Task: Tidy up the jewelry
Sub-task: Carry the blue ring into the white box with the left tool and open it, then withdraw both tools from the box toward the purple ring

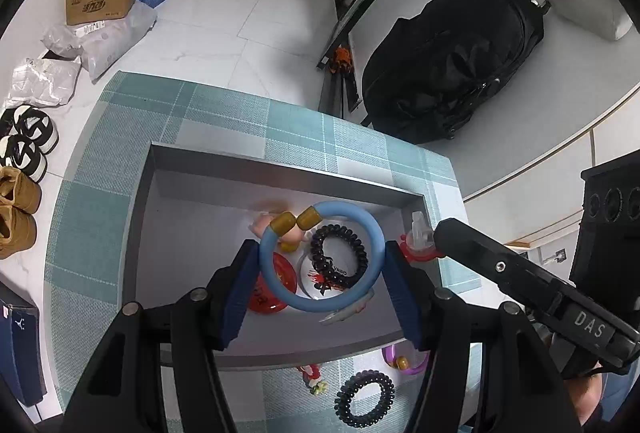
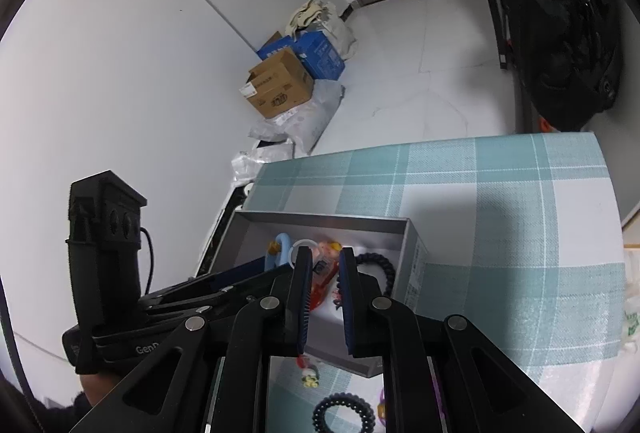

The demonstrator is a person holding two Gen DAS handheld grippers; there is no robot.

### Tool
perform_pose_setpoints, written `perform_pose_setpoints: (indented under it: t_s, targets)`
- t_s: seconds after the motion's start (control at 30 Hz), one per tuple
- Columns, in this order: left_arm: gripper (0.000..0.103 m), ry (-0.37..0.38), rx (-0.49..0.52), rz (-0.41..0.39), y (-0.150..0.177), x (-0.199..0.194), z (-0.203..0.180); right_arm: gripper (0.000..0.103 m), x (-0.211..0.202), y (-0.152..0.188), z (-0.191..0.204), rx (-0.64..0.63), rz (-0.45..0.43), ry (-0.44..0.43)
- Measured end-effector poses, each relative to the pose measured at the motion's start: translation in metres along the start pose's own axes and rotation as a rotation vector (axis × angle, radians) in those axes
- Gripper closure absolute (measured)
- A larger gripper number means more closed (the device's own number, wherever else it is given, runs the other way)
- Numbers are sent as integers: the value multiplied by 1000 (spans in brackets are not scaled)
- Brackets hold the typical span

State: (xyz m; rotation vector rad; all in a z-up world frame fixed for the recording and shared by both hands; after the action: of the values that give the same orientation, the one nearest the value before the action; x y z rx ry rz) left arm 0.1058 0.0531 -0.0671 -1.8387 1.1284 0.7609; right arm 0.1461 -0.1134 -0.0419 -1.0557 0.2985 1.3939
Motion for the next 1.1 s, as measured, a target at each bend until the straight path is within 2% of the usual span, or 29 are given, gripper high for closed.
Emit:
perform_pose_setpoints:
  t_s: [0.3, 0.43, 0.5, 0.57, 0.63, 0.7, 0.8, 0.97, 1.03, 1.1]
  targets:
    - [46, -4, 25, 22, 1, 4, -4, 88, 0, 4, -3, 7, -11, 32]
    - [46, -30, 37, 33, 1, 6, -5, 86, -3, 4, -6, 26, -25, 34]
    - [46, -32, 46, 26, 2, 4, -5, 78, -7, 4, -3, 9, -43, 41]
    - [44, -23, 54, 19, 5, 1, -5, 51, -13, 6, 0, 0, -67, 43]
    - [40, -19, 63, 5, 7, -3, -6, 50, -20, 9, 2, -5, -96, 40]
    - [30, -23, 80, -14, 10, -7, -8, 49, -26, 11, 3, -13, -114, 36]
    - [29, -57, 85, -34, 12, -12, -9, 47, -33, 14, 4, -18, -131, 51]
    - [29, -69, 82, -64, 21, -22, -8, 43, -43, 19, 3, -17, -146, 74]
    - [29, -53, 77, -78, 23, -24, -5, 43, -49, 24, 1, -19, -156, 79]
    - [29, -42, 52, -97, 26, -28, 0, 38, -54, 27, -1, -18, -166, 86]
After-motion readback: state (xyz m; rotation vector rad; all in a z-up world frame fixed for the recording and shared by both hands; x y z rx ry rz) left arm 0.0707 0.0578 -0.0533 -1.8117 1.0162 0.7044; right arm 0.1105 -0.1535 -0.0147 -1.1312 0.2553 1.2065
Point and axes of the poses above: each gripper's, at about its wrist camera, not at the fingertips, and x roughly the way its jaws point, z to its left, y to its underside, the point moved 1 cm from there along x, roughly the way its jaws point, and after that the axes turned 5 degrees about z, right-handed, at the moved point
